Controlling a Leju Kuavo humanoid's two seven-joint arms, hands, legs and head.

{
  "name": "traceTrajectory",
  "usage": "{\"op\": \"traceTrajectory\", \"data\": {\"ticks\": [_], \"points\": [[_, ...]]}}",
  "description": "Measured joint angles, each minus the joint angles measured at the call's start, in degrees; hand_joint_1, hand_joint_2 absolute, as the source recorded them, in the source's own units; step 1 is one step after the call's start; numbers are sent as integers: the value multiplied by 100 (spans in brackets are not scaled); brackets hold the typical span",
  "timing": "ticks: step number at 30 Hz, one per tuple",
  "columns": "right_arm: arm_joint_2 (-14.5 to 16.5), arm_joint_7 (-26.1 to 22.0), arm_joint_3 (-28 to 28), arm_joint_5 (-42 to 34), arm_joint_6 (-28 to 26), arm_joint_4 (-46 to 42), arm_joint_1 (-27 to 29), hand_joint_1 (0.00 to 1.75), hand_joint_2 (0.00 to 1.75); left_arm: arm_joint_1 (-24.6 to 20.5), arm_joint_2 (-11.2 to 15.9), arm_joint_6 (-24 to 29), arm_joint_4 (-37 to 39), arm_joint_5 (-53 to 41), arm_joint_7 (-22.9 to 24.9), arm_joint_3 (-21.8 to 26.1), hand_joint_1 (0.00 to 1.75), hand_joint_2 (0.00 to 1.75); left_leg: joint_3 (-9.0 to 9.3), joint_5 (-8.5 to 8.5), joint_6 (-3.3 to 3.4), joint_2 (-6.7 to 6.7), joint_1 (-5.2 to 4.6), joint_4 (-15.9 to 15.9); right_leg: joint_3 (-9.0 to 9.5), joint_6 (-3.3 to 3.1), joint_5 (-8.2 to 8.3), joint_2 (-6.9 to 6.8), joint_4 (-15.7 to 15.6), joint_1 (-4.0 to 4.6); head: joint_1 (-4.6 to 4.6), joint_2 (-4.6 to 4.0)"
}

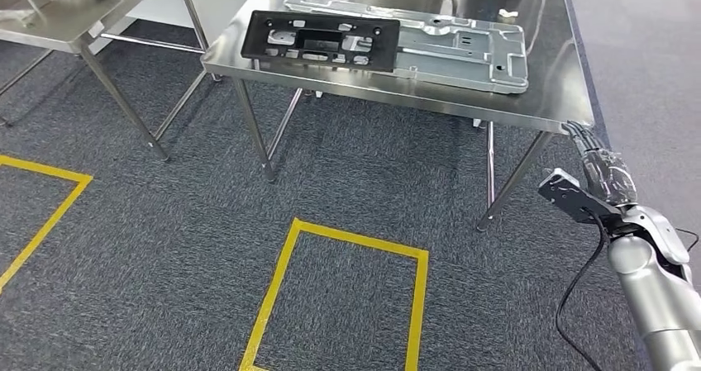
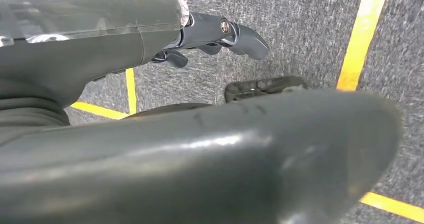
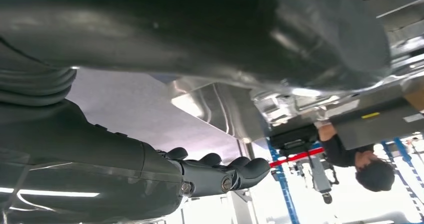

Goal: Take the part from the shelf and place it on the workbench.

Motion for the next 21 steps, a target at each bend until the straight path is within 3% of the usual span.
{"op": "traceTrajectory", "data": {"ticks": [1,2,4,6,8,10,12,14,16,17,21], "points": [[11,-1,13,2,0,19,4,0,0,5,0,5,0,0,1,-2,0,0,-99,-53,-22,-3,24,222,-17,4,7,63,9,-2,0,0],[20,-2,26,5,0,35,7,0,0,8,1,11,0,0,1,-4,0,0,-96,5,-37,-5,43,231,-29,12,13,125,20,-6,0,0],[36,-6,52,14,-2,70,7,0,0,7,3,26,0,0,1,-8,0,0,223,378,-42,-90,80,-393,-41,35,25,249,44,-16,0,0],[51,-17,72,25,-10,97,-3,0,0,3,5,40,0,0,-1,-12,0,0,566,643,-26,-319,110,-1115,-71,85,42,366,75,-11,0,0],[63,-31,86,38,-15,118,-6,0,0,2,7,52,0,-1,-1,-15,0,0,656,675,16,-407,103,-1340,-113,166,74,471,79,-19,0,0],[63,-37,95,50,-17,133,6,0,0,-6,4,61,-1,-3,-2,-16,0,0,667,733,100,-278,90,-1382,-142,254,111,541,57,-52,0,0],[51,-41,96,57,-23,140,3,0,0,-15,3,70,-1,-3,-4,-16,0,0,673,805,189,-145,99,-1452,-264,307,-34,356,264,-57,1,0],[45,-44,103,60,-30,151,-6,0,0,-7,4,77,0,-3,-5,-16,0,0,653,832,227,-14,92,-1479,-584,342,-418,73,947,-58,1,0],[52,-44,117,60,-32,173,14,0,0,6,4,77,0,-3,-5,-16,0,0,628,832,229,119,79,-1473,-874,379,-683,-20,1623,-74,1,0],[56,-44,122,60,-33,185,27,0,0,8,4,77,0,-3,-5,-16,0,0,622,829,227,186,76,-1468,-878,389,-666,-40,1690,-80,1,0],[54,-45,118,60,-39,193,33,0,0,0,1,77,0,-10,-5,-18,0,0,636,799,195,375,76,-1449,-245,374,-171,-167,663,-77,1,0]]}}
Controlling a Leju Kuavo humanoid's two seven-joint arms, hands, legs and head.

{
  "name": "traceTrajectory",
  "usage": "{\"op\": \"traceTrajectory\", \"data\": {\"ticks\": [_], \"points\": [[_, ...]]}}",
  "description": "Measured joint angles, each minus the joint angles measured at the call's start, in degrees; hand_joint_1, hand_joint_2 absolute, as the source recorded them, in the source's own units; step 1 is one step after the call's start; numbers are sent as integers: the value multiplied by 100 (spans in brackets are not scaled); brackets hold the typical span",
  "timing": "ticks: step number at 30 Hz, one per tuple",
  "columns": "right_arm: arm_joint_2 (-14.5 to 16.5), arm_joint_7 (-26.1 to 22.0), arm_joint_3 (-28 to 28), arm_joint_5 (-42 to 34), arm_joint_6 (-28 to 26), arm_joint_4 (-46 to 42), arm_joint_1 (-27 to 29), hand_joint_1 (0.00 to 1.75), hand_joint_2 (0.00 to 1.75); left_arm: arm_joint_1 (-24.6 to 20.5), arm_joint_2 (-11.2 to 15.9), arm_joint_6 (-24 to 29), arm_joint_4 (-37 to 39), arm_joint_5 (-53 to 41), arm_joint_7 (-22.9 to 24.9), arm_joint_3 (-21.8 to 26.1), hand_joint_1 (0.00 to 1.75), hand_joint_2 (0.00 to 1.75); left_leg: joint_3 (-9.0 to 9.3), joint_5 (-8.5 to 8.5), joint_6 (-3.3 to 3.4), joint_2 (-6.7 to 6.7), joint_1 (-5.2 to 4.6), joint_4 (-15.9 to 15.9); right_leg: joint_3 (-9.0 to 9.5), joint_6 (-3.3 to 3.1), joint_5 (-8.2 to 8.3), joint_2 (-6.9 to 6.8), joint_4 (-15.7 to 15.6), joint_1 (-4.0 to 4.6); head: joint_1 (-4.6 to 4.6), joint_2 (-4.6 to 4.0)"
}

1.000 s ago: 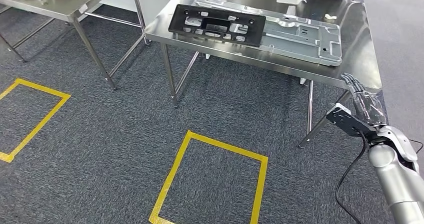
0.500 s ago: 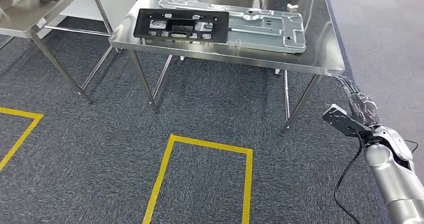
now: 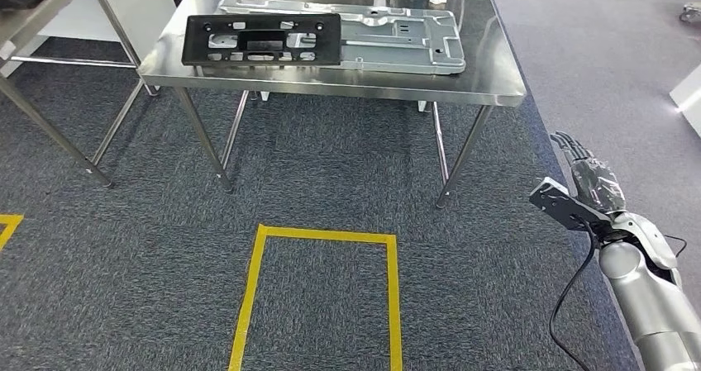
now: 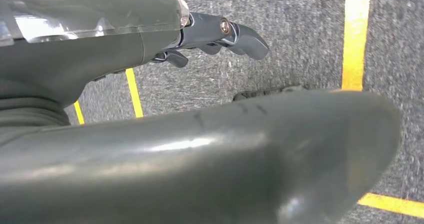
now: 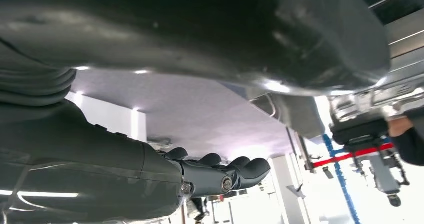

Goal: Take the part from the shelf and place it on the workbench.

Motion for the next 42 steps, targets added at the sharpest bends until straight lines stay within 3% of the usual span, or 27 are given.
{"op": "traceTrajectory", "data": {"ticks": [3,4,5,7,9,11,12,13,14,16,18,20,21,23,25,27,28,29,31,33,35,37,38,40,42], "points": [[-1,-1,-1,0,-1,-1,0,0,0,-2,-1,0,0,-1,0,0,0,0,4,-4,-6,13,0,2,84,-6,49,-34,-139,3,-1,0],[0,0,-2,0,-2,-5,-2,0,0,-4,-1,0,0,-2,0,0,0,0,8,-13,-18,33,-13,5,159,-28,52,-136,-272,26,0,0],[3,0,-3,1,-9,-15,5,0,0,-8,0,0,0,-4,0,-1,0,0,15,-28,-42,74,-27,11,226,-67,65,-204,-405,51,0,0],[15,10,-19,22,-48,-63,71,0,0,-17,0,-1,0,-22,3,-7,0,0,-18,-209,-162,2,-33,200,333,-213,100,-176,-659,63,1,0],[49,22,-32,52,-79,-123,176,0,0,-11,-1,-2,0,-44,10,-28,0,0,-273,-600,-256,-241,-6,843,324,-315,136,71,-694,30,0,0],[88,24,-42,65,-79,-165,283,0,0,9,-1,-1,0,-51,15,-62,0,0,-624,-885,-271,-367,5,1576,316,-328,136,213,-685,33,-1,0],[103,24,-56,69,-79,-186,345,0,0,18,-1,-1,0,-52,17,-80,0,0,-701,-871,-272,-379,8,1709,313,-327,135,289,-676,33,-1,0],[115,24,-73,73,-79,-202,397,0,0,23,-1,0,0,-52,18,-94,0,0,-671,-739,-268,-387,11,1604,312,-324,133,368,-665,33,-1,0],[124,24,-93,76,-79,-222,440,0,0,24,-1,0,0,-52,18,-106,0,0,-547,-526,-256,-426,15,1300,313,-317,129,447,-652,30,-1,0],[134,24,-130,79,-78,-255,488,0,0,24,2,3,0,-52,17,-120,0,0,-228,-145,-220,-710,40,519,291,-280,118,598,-614,27,-1,0],[139,21,-156,85,-73,-270,519,0,0,24,5,8,0,-51,15,-129,0,0,-82,-30,-184,-914,52,153,239,-204,128,740,-589,19,-1,0],[131,19,-186,95,-68,-278,573,0,0,21,4,12,0,-47,7,-133,0,0,-67,-13,-124,-809,39,119,198,-108,163,875,-606,-8,0,0],[123,18,-207,98,-66,-288,608,0,0,17,4,15,0,-45,0,-133,0,0,-57,9,-79,-738,37,91,180,-73,156,832,-591,-15,1,0],[108,17,-243,104,-65,-310,643,0,0,12,3,18,0,-39,-11,-133,0,0,-40,51,-9,-588,50,33,33,-35,-31,543,-295,2,2,0],[120,14,-257,113,-61,-331,675,0,0,23,4,18,0,-23,-18,-134,0,0,-44,53,21,-441,32,25,-298,-10,-397,236,414,13,2,0],[155,11,-256,127,-59,-347,746,0,0,34,5,14,0,-3,-37,-134,0,0,-53,43,28,-290,16,28,-536,12,-570,147,944,2,2,0],[169,11,-255,134,-60,-355,781,0,0,35,5,9,0,4,-63,-135,0,0,-54,36,27,-219,12,31,-504,13,-507,124,915,-1,2,0],[180,13,-255,139,-62,-367,806,0,0,33,5,3,0,8,-99,-135,0,0,-49,25,20,-147,8,35,-345,5,-356,82,653,1,2,0],[186,17,-260,142,-64,-406,834,0,0,27,4,-3,0,16,-164,-134,0,0,-26,-6,-12,-20,-14,46,120,-50,-53,-152,-146,39,2,0],[189,21,-268,141,-65,-445,859,0,0,22,5,-3,0,49,-182,-133,0,0,0,-37,-64,88,-37,52,355,-128,50,-313,-588,94,2,0],[190,25,-289,140,-65,-461,902,0,0,19,6,-3,0,100,-170,-132,0,0,29,-59,-125,197,-40,41,345,-200,51,-220,-628,119,2,0],[191,32,-312,137,-65,-476,940,0,0,15,9,-2,0,129,-154,-131,0,0,16,-152,-199,79,-22,136,354,-275,80,-98,-670,91,2,0],[195,36,-316,134,-66,-493,947,0,0,15,11,-2,0,133,-144,-131,0,0,-59,-280,-227,-63,-10,329,361,-311,98,-38,-693,71,2,0],[217,45,-315,127,-68,-534,973,0,0,29,20,-2,0,136,-125,-131,0,0,-380,-650,-259,-326,13,1034,357,-353,111,88,-700,61,2,0],[240,68,-316,117,-70,-566,1032,0,0,49,29,-2,0,136,-108,-131,0,0,-696,-855,-274,-380,17,1670,349,-363,111,233,-686,68,2,0]]}}
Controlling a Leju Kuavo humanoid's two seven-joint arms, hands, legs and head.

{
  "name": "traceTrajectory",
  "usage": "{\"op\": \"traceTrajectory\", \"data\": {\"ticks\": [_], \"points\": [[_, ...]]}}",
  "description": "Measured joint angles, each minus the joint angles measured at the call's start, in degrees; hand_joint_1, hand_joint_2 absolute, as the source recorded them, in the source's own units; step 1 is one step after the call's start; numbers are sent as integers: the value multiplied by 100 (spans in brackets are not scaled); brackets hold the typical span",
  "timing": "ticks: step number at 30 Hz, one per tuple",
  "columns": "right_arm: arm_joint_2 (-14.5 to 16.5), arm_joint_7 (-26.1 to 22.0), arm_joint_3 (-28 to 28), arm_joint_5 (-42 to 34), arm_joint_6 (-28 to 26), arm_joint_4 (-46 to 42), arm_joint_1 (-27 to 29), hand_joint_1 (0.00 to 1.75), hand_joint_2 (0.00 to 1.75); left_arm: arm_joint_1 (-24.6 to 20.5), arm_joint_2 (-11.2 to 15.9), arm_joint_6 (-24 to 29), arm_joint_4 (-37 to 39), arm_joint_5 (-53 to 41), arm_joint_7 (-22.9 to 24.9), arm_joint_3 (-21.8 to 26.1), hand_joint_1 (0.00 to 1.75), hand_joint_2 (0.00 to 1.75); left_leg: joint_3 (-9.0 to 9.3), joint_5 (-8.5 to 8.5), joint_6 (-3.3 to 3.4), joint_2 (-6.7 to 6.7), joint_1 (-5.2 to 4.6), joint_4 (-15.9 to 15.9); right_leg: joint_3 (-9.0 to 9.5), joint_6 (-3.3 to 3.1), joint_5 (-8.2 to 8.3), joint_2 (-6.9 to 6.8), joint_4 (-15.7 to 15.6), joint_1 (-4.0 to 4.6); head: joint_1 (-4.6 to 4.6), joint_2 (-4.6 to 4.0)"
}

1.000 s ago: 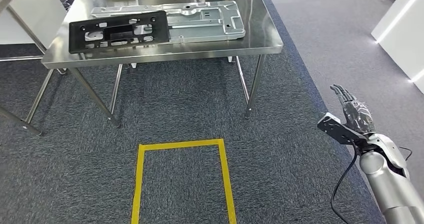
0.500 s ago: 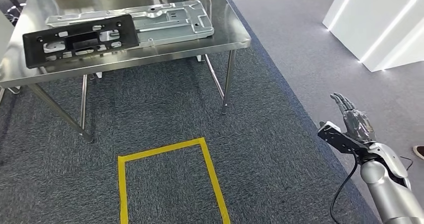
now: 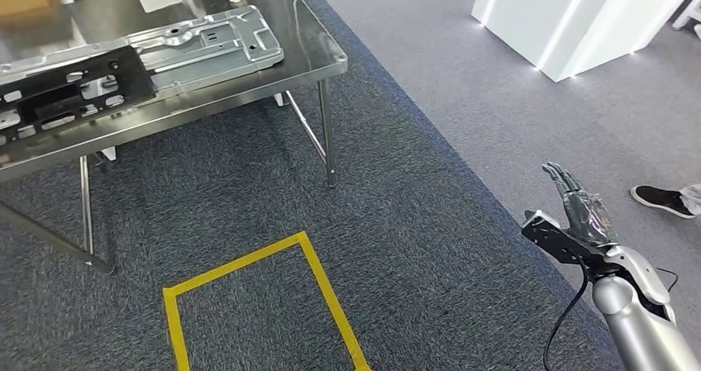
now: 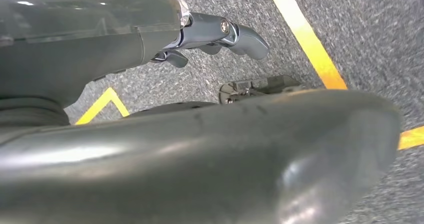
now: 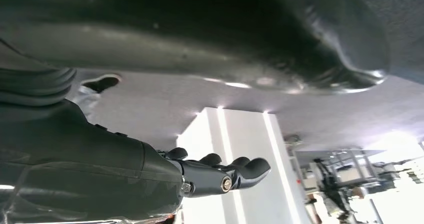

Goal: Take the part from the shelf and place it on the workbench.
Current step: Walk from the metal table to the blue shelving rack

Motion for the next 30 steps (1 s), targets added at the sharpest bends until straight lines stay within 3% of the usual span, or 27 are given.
{"op": "traceTrajectory", "data": {"ticks": [1,2,3,5,7,9,11,13,15,16,17,18,20,21,22,24,25,27,28,30], "points": [[4,15,-3,-4,-1,-24,38,0,0,7,3,0,0,-1,4,0,0,0,-40,58,-1,-3,1,50,-2,1,-2,76,11,1,0,0],[7,29,-7,-7,-2,-53,74,0,0,10,5,0,0,-1,8,0,0,0,29,225,5,-15,4,-137,-2,5,-6,156,24,1,0,0],[7,39,-11,-8,-2,-87,103,0,0,9,7,0,0,-1,9,0,0,0,189,459,21,-74,7,-513,-2,13,-12,235,40,0,0,0],[10,46,-17,-11,-2,-139,132,0,0,7,19,-1,0,-2,11,0,0,0,509,782,67,-343,27,-1255,-23,52,-23,388,78,3,0,0],[15,62,-26,-15,-1,-190,172,0,0,3,29,-3,0,-3,20,0,0,0,624,839,112,-478,23,-1526,-66,129,-12,517,93,-12,0,0],[11,85,-46,-15,1,-240,229,0,0,-6,28,-12,0,-3,34,0,0,0,645,876,178,-339,11,-1574,-96,219,13,605,82,-46,0,0],[2,99,-63,-3,8,-261,220,0,0,-15,28,-25,0,2,42,1,0,0,675,928,255,-190,22,-1648,-197,274,-109,397,270,-43,1,0],[12,102,-63,16,20,-261,162,0,0,-17,30,-36,0,5,48,2,0,0,684,944,292,-47,18,-1681,-500,309,-442,56,892,-36,1,0],[38,103,-48,26,28,-251,145,0,0,-13,30,-46,0,5,55,2,0,0,677,935,298,92,5,-1679,-831,348,-694,-74,1572,-63,1,0],[48,104,-40,28,31,-245,148,0,0,-13,31,-49,0,5,57,2,0,0,677,928,294,161,2,-1677,-874,362,-677,-100,1668,-77,1,0],[52,104,-34,28,32,-240,147,0,0,-14,31,-52,0,7,58,2,0,0,681,919,283,228,2,-1673,-795,371,-559,-127,1531,-88,0,0],[54,104,-32,32,33,-237,132,0,0,-16,30,-54,0,10,58,2,0,0,690,906,267,293,2,-1668,-598,373,-370,-180,1176,-95,0,0],[57,103,-26,39,33,-225,67,0,0,-22,29,-56,0,21,58,2,0,0,712,868,216,411,-20,-1651,-173,335,-90,-402,378,-74,0,0],[62,101,-18,45,33,-214,30,0,0,-26,30,-56,0,32,58,2,0,0,721,849,184,463,-34,-1646,-56,300,-34,-474,149,-55,0,0],[67,99,-10,50,33,-199,-1,0,0,-29,31,-57,0,42,58,2,0,0,731,831,153,514,-46,-1642,-26,262,-33,-500,64,-32,0,0],[72,86,6,55,31,-163,-28,0,0,-35,31,-57,0,59,58,2,0,0,750,797,86,604,-42,-1642,-40,189,-19,-368,63,-22,0,1],[70,68,10,48,26,-143,-40,0,0,-37,32,-56,0,63,59,2,0,0,748,752,52,560,-30,-1599,-39,155,-7,-307,48,-29,0,1],[73,12,24,3,6,-93,-91,0,0,-33,35,-52,0,80,63,2,0,0,601,510,6,303,-6,-1229,-29,79,17,-197,19,-52,0,1],[79,-14,39,-32,-9,-61,-119,0,0,-24,37,-51,0,90,67,2,0,0,444,321,-3,148,2,-872,-31,57,18,-144,19,-43,0,0],[95,-39,74,-96,-46,8,-143,0,0,1,40,-50,0,104,76,2,0,0,74,24,-8,14,7,-119,-36,31,14,-12,27,-26,0,0]]}}
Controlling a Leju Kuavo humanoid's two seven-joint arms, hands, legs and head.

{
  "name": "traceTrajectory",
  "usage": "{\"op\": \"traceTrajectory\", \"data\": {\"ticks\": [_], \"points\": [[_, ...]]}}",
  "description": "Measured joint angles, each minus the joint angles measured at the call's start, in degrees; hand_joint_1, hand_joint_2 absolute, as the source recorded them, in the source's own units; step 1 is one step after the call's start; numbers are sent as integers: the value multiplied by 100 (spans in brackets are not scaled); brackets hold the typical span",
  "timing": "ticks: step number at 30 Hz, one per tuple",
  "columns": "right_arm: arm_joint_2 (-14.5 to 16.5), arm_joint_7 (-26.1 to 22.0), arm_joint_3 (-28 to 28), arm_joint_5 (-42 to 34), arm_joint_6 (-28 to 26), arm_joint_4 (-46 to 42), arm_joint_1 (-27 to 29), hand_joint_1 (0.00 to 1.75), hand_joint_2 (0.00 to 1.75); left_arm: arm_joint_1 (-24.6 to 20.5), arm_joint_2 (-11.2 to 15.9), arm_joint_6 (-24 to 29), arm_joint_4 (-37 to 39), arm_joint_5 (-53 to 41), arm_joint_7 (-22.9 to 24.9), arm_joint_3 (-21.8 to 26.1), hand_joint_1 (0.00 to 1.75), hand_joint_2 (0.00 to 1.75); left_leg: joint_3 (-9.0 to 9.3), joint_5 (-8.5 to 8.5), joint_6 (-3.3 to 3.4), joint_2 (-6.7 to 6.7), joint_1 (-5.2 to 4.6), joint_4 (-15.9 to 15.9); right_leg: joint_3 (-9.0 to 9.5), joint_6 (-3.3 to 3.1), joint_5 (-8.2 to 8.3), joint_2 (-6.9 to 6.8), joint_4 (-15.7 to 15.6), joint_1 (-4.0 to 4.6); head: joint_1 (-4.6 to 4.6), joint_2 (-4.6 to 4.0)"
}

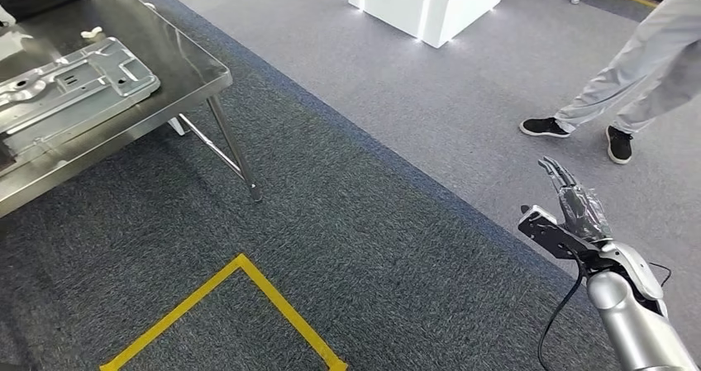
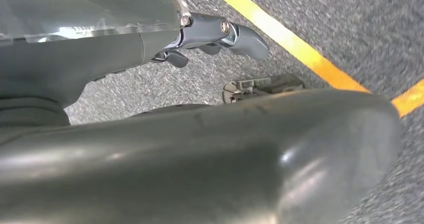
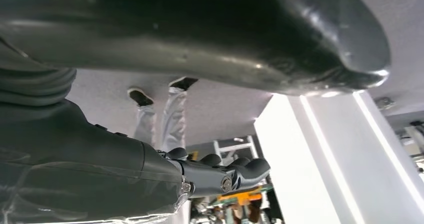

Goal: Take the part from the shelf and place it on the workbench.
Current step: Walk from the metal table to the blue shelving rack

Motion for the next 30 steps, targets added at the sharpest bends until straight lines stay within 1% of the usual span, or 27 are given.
{"op": "traceTrajectory", "data": {"ticks": [1,2,3,4,6,7,8,9,10,11,12,13,14,15,16,17,18,19,20,21,22,23,25,26,27,29,30], "points": [[9,-5,18,-23,-24,32,3,0,0,11,1,0,0,1,4,-1,0,0,-101,-5,2,-19,0,171,0,-4,-3,75,6,8,0,0],[21,-8,35,-35,-46,56,8,0,0,19,2,1,0,2,6,-1,0,0,-100,108,10,-29,0,115,1,-5,-5,151,14,12,0,0],[36,-8,53,-38,-72,74,9,0,0,22,2,2,0,1,8,-1,0,0,9,318,25,-61,1,-169,4,-1,-8,230,23,14,0,0],[54,-4,68,-36,-102,88,12,0,0,24,4,4,0,-1,8,-1,0,0,171,558,46,-161,4,-570,3,7,-13,304,34,9,0,0],[111,29,93,-13,-178,102,23,0,0,27,15,11,0,-6,9,-1,0,0,436,848,84,-448,22,-1233,-28,55,-18,447,65,11,0,0],[143,50,104,4,-212,104,43,0,0,28,21,14,0,-12,12,-1,0,0,491,887,101,-540,17,-1375,-52,93,-13,512,74,1,0,0],[169,68,115,18,-235,104,72,0,0,27,23,15,0,-18,14,-2,0,0,506,878,122,-546,5,-1414,-72,141,-2,581,73,-11,0,0],[181,78,123,28,-248,102,109,0,0,24,23,15,0,-23,16,-2,0,0,521,895,154,-469,-3,-1437,-83,190,12,643,59,-31,0,0],[188,81,128,33,-258,101,143,0,0,20,25,16,0,-26,17,-2,0,0,542,915,191,-402,-6,-1473,-90,225,11,615,66,-44,0,0],[188,85,128,34,-264,101,159,0,0,18,28,20,1,-26,16,-2,0,0,567,937,225,-329,0,-1514,-122,254,-29,498,126,-40,1,0],[188,87,128,33,-268,100,159,0,0,17,31,23,1,-26,16,-2,0,0,589,956,258,-248,7,-1555,-211,277,-136,330,304,-32,1,0],[193,91,130,31,-268,100,159,0,0,19,34,27,1,-27,18,-2,0,0,603,960,278,-171,1,-1572,-355,294,-292,135,599,-30,1,0],[199,102,131,26,-262,99,169,0,0,23,37,31,1,-31,21,-2,0,0,607,954,294,-92,-8,-1576,-549,318,-473,7,978,-30,1,0],[206,114,133,22,-253,97,198,0,0,26,37,31,0,-36,27,-3,0,0,607,945,305,-14,-15,-1574,-735,341,-616,-48,1345,-41,1,0],[212,128,133,16,-243,89,243,0,0,29,37,31,0,-39,35,-3,0,0,608,933,305,59,-19,-1570,-852,359,-669,-71,1574,-52,1,0],[215,141,132,9,-234,73,289,0,0,30,37,31,0,-42,43,-4,0,0,611,920,301,132,-20,-1565,-870,372,-625,-86,1609,-60,1,0],[214,148,127,3,-230,47,328,0,0,30,37,31,0,-42,50,-4,0,0,618,905,291,201,-20,-1559,-766,379,-491,-110,1417,-66,1,0],[212,152,117,-6,-227,9,366,0,0,28,36,31,0,-42,57,-5,0,0,633,884,275,268,-20,-1551,-561,379,-307,-178,1049,-69,1,0],[211,156,102,-14,-225,-38,401,0,0,25,36,31,0,-42,63,-5,0,0,650,859,251,331,-32,-1543,-337,359,-162,-306,649,-52,1,0],[210,161,89,-20,-222,-87,437,0,0,24,36,32,0,-42,67,-7,0,0,667,831,221,382,-45,-1534,-159,326,-55,-413,323,-35,1,0],[210,166,78,-25,-219,-137,476,0,0,22,36,32,0,-42,72,-7,0,0,688,804,189,433,-57,-1527,-52,284,-8,-485,125,-12,1,0],[212,171,69,-28,-214,-178,513,0,0,20,37,33,0,-42,77,-8,0,0,706,782,157,485,-67,-1525,-29,240,-12,-497,64,13,1,0],[211,179,56,-32,-202,-239,587,0,0,11,36,33,0,-42,84,-9,0,0,742,738,88,560,-53,-1519,-37,161,2,-359,50,17,1,0],[209,184,47,-30,-193,-270,609,0,0,7,35,33,0,-42,85,-10,0,0,735,680,55,490,-40,-1462,-34,122,10,-296,38,8,1,0],[208,189,41,-26,-182,-299,618,0,0,6,35,33,0,-42,85,-10,0,0,681,567,28,368,-24,-1307,-29,78,19,-236,26,-5,0,1],[222,197,44,-10,-159,-352,624,0,0,13,36,33,0,-42,86,-11,0,0,385,199,7,75,-2,-634,-25,21,22,-116,18,-8,0,1],[234,200,52,0,-151,-363,632,0,0,20,37,33,0,-42,87,-11,0,0,183,23,7,12,1,-219,-27,7,20,-50,19,1,0,1]]}}
